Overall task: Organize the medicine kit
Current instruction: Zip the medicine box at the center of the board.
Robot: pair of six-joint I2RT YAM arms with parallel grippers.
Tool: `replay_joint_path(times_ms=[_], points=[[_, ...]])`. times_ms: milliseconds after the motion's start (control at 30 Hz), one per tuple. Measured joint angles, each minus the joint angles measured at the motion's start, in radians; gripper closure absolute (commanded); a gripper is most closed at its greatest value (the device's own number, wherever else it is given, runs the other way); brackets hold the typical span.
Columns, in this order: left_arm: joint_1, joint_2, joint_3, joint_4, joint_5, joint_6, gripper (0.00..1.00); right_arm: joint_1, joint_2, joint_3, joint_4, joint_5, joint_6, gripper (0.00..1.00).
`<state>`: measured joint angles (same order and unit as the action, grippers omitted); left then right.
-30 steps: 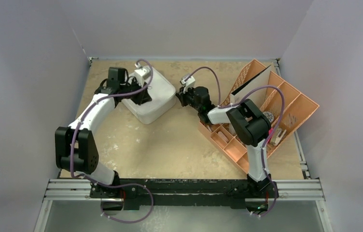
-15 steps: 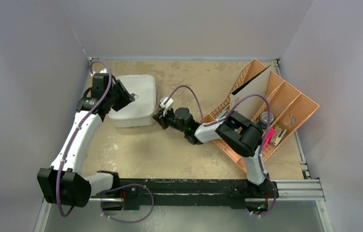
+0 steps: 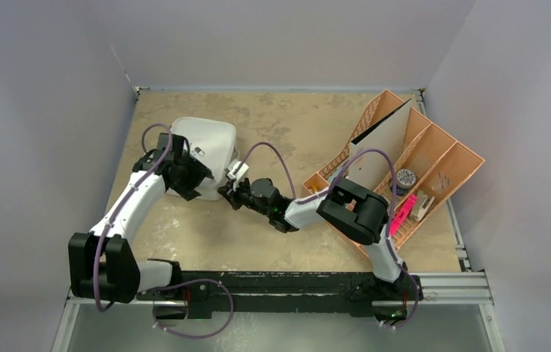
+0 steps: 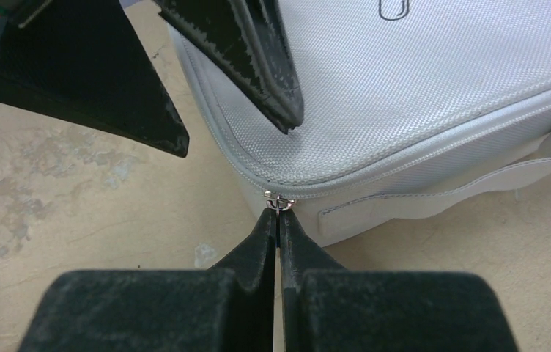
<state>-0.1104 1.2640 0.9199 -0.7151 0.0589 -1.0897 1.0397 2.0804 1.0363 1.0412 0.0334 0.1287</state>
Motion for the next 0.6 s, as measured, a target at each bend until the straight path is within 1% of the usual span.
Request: replay_joint_path(times_ms=[100,233,300,333,367,467,500,600], points=[[0.000,0.013,-0.008,0.004,-0.019,-0.032,0.47,0.001,0.006,0.000,0.011,0.026,-0.006,1.00],[0.000,0.015,-0.050,0.027,-0.053,-0.080,0.49,0.001,0.010,0.000,0.012,0.040,-0.007,1.00],[0.000,0.018,-0.059,0.044,-0.062,-0.098,0.52,0.003,0.012,0.000,0.013,0.047,-0.008,1.00],[0.000,0.021,-0.060,0.049,-0.064,-0.104,0.55,0.004,0.014,0.000,0.017,0.051,-0.009,1.00],[-0.001,0.025,-0.060,0.055,-0.066,-0.106,0.60,0.004,0.016,0.000,0.020,0.054,-0.010,1.00],[-0.002,0.041,-0.060,0.080,-0.067,-0.116,0.93,0.004,0.027,0.002,0.031,0.055,-0.014,1.00],[-0.002,0.046,-0.058,0.085,-0.069,-0.122,1.00,0.005,0.029,0.003,0.032,0.057,-0.019,1.00],[-0.001,0.053,-0.056,0.093,-0.080,-0.141,1.00,0.006,0.040,0.013,0.035,0.069,-0.046,1.00]])
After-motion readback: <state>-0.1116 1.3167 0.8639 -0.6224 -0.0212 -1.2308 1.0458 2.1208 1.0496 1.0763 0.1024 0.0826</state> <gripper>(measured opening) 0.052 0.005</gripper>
